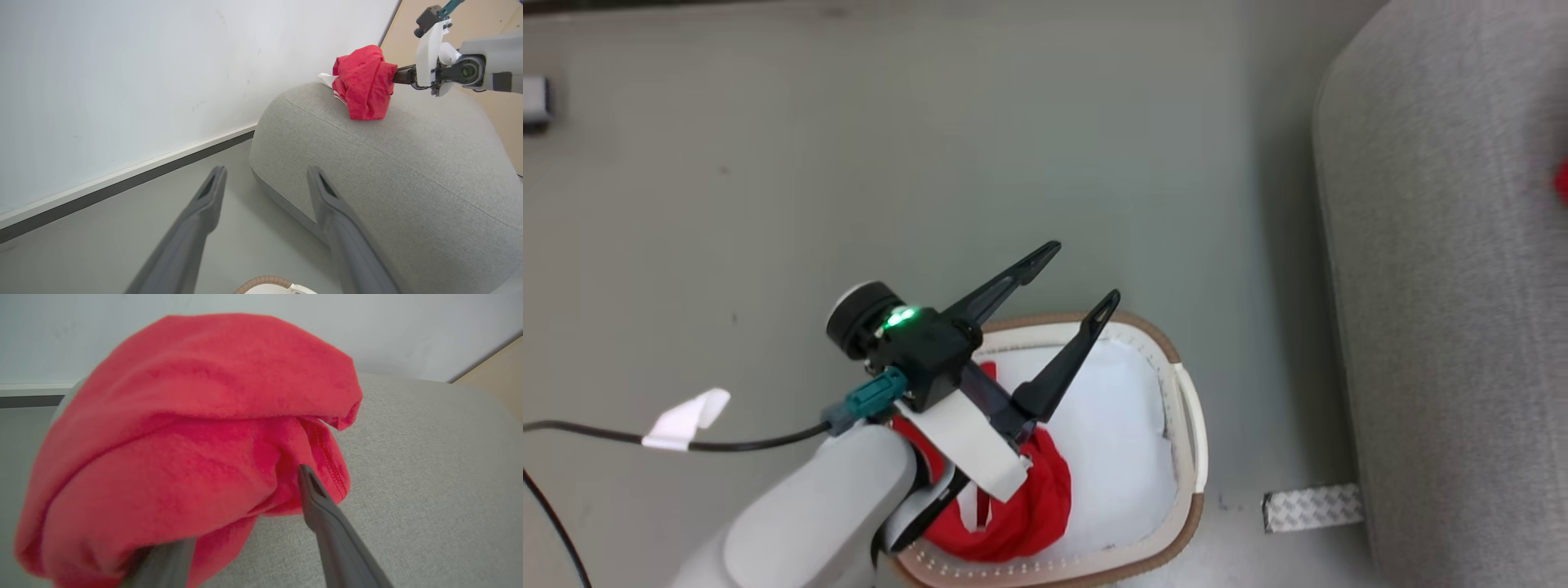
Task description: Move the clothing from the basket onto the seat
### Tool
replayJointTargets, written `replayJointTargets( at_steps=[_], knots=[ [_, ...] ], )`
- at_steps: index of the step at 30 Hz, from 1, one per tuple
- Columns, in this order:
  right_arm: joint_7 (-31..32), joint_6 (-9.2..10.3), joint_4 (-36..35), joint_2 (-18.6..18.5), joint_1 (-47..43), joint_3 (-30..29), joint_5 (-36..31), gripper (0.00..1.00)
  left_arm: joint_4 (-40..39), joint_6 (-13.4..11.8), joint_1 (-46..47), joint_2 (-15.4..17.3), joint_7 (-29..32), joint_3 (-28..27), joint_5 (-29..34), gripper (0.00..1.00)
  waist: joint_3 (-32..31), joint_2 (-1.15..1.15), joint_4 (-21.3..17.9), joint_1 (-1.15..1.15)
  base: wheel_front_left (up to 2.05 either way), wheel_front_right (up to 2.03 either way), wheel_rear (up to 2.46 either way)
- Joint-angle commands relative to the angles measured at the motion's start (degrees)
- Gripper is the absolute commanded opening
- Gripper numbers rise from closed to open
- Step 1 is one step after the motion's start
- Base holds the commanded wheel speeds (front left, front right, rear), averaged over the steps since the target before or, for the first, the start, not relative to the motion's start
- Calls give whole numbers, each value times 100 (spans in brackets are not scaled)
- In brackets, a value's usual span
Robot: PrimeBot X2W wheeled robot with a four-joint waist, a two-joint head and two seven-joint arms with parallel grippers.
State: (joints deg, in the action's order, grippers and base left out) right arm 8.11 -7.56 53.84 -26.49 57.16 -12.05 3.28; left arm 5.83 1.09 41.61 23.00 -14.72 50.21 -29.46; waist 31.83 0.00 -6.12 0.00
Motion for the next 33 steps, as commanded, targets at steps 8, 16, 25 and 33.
replayJointTargets(
  at_steps=[8, 16, 25, 33],
  knots=[
    [202, 14, -356, -241, -665, 815, 590, 100, 169, -215, -788, 21, -46, -272, -245, 100, -1559, 0, -108, 0, 0, 0, 0],
    [145, 14, -1920, -422, -1545, 1453, 1756, 100, -74, -523, -1673, 206, -47, -999, -421, 100, -2585, 0, 189, 0, 0, 0, 0],
    [-406, 14, -3929, 212, -3003, 1395, 2314, 100, -288, -1123, -2731, 442, -48, -1981, -604, 100, -3280, 0, 557, 0, 0, 0, 0],
    [-1175, 14, -5101, 1373, -4799, 1448, 2103, 100, -447, -1475, -3704, 258, -45, -2917, -484, 100, -3410, 0, 711, 0, 0, 0, 0]
  ],
)
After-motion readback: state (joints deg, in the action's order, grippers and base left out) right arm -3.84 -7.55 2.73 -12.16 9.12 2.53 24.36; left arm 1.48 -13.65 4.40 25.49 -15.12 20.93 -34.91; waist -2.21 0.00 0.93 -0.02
